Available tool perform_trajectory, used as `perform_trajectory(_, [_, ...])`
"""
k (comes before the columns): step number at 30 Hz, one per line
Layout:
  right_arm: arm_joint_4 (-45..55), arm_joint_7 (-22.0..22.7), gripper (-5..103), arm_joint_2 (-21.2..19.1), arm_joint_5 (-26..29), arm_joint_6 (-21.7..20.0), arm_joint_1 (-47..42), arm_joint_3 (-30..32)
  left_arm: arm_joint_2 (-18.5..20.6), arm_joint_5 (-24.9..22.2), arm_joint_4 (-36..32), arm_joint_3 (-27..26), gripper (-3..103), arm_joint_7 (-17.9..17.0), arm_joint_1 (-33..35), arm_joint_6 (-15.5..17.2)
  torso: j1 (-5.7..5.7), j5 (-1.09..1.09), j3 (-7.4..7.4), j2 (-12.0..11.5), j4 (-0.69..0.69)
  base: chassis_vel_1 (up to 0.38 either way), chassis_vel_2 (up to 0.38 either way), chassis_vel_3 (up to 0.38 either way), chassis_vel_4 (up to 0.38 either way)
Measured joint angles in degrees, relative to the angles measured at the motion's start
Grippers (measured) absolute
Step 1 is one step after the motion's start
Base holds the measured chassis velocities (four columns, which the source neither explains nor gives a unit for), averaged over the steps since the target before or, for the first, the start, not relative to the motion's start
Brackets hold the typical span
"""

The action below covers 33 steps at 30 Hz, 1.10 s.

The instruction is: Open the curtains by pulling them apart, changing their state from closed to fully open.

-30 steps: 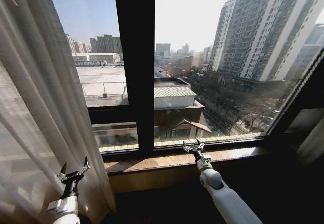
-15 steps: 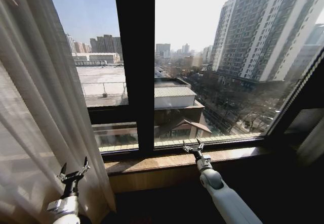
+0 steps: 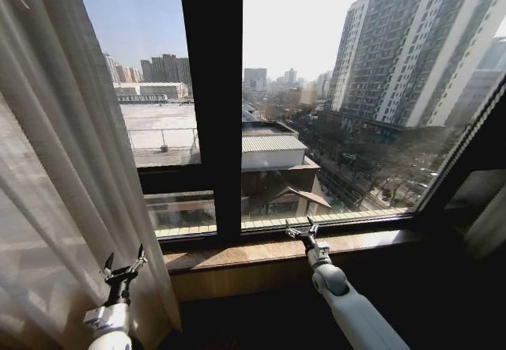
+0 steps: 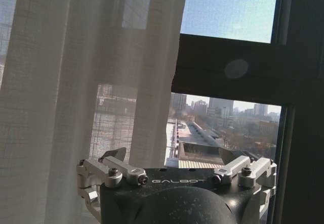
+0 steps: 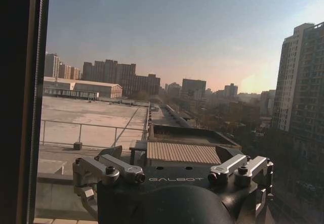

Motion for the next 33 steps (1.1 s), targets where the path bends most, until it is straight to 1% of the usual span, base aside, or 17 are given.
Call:
perform_trajectory(1, [0.00, 0.00, 100, 0.00, 0.00, 0.00, 0.00, 0.00, 0.33, 0.17, -0.12, 1.79, 100, -0.45, -0.41, 1.76, 0.00, 0.00, 0.00, 0.00, 0.00, 0.000, 0.000, 0.000, 0.000])
perform_trajectory(3, [0.00, 0.00, 100, 0.00, 0.00, 0.00, 0.00, 0.00, 1.21, 0.65, -0.51, 6.78, 100, -1.60, -1.56, 6.73, 0.01, 0.01, 0.00, 0.00, 0.00, 0.000, 0.000, 0.000, 0.000])
perform_trajectory(5, [0.00, 0.00, 100, 0.00, 0.00, 0.00, 0.00, 0.00, 1.77, 0.95, -0.75, 9.99, 100, -2.28, -2.29, 9.92, 0.01, 0.00, 0.00, 0.00, 0.00, 0.000, 0.000, 0.000, 0.000])
perform_trajectory(6, [0.00, 0.00, 100, 0.00, 0.00, 0.00, 0.00, 0.00, 1.77, 0.95, -0.75, 9.99, 100, -2.28, -2.29, 9.92, 0.01, 0.00, 0.00, 0.00, 0.00, 0.000, 0.000, 0.000, 0.000])
perform_trajectory(7, [0.00, -0.01, 100, 0.01, 0.00, 0.00, 0.00, -0.01, 2.55, 2.56, -0.77, 12.09, 100, -2.99, -3.09, 11.25, 0.00, -0.05, 0.00, 0.00, 0.01, 0.000, 0.000, 0.000, 0.000])
perform_trajectory(8, [0.00, 0.00, 100, 0.00, 0.00, 0.00, 0.00, 0.00, 3.82, 4.47, -0.59, 12.86, 100, -4.18, -4.14, 11.29, 0.01, 0.03, 0.00, 0.00, -0.02, 0.000, 0.000, 0.000, 0.000])
perform_trajectory(10, [0.00, 0.00, 100, 0.00, 0.00, 0.00, 0.00, 0.00, 4.27, 4.94, -0.39, 13.02, 100, -4.73, -4.46, 11.16, 0.01, 0.07, 0.00, 0.00, -0.01, 0.000, 0.000, 0.000, 0.000])
perform_trajectory(12, [0.00, 0.00, 100, 0.00, 0.00, 0.00, 0.00, 0.00, 5.07, 4.82, 0.27, 12.80, 100, -5.40, -4.94, 10.35, 0.01, -0.01, 0.00, 0.00, 0.01, 0.000, 0.000, 0.000, 0.000])
perform_trajectory(15, [0.00, 0.00, 100, 0.00, 0.00, 0.00, 0.00, 0.00, 5.39, 4.62, 0.78, 12.45, 100, -5.47, -5.11, 9.29, 0.01, 0.01, 0.00, 0.00, 0.01, 0.000, 0.000, 0.000, 0.000])
perform_trajectory(19, [0.00, 0.01, 100, 0.00, 0.00, 0.00, 0.00, 0.00, 5.99, 4.67, 1.89, 11.01, 100, -4.54, -5.07, 4.73, 0.01, 0.00, 0.00, 0.00, 0.00, 0.000, 0.000, 0.000, 0.000])
perform_trajectory(20, [0.00, 0.01, 100, 0.00, 0.00, 0.00, 0.00, 0.00, 5.99, 4.67, 1.89, 11.01, 100, -4.54, -5.07, 4.73, 0.01, 0.00, 0.00, 0.00, 0.00, 0.000, 0.000, 0.000, 0.000])
perform_trajectory(22, [0.00, 0.01, 100, 0.00, 0.00, 0.00, 0.00, 0.00, 5.96, 5.73, 1.74, 9.32, 100, -3.47, -4.13, 1.49, 0.01, 0.00, 0.00, 0.00, 0.00, 0.000, 0.000, 0.000, 0.000])
perform_trajectory(24, [0.00, 0.01, 100, 0.00, 0.00, 0.00, 0.00, 0.00, 5.37, 6.51, 0.31, 7.71, 100, -3.86, -2.43, -0.05, 0.01, -0.01, 0.00, 0.00, 0.01, 0.000, 0.000, 0.000, 0.000])
perform_trajectory(26, [0.00, 0.00, 100, 0.00, 0.00, 0.00, 0.00, 0.00, 5.07, 6.60, -0.30, 7.09, 100, -4.44, -1.72, -0.25, 0.01, -0.01, 0.00, 0.00, 0.01, 0.000, 0.000, 0.000, 0.000])
perform_trajectory(27, [0.00, 0.01, 100, 0.00, 0.00, 0.00, 0.00, 0.00, 4.51, 6.67, -1.27, 5.42, 100, -6.15, -0.27, -0.38, 0.00, -0.01, 0.00, 0.00, 0.01, 0.000, 0.000, 0.000, 0.000])
perform_trajectory(29, [0.00, 0.01, 100, 0.00, 0.00, 0.00, 0.00, 0.00, 4.34, 6.70, -1.41, 3.32, 100, -7.45, 0.75, -0.38, 0.00, -0.01, 0.00, 0.00, 0.01, 0.000, 0.000, 0.000, 0.000])
perform_trajectory(33, [0.00, 0.01, 100, 0.00, 0.00, 0.00, 0.00, 0.00, 5.44, 5.88, -1.32, 0.10, 100, -9.21, 1.27, 0.79, 0.00, 0.00, 0.00, 0.00, 0.01, 0.000, 0.000, 0.000, 0.000])
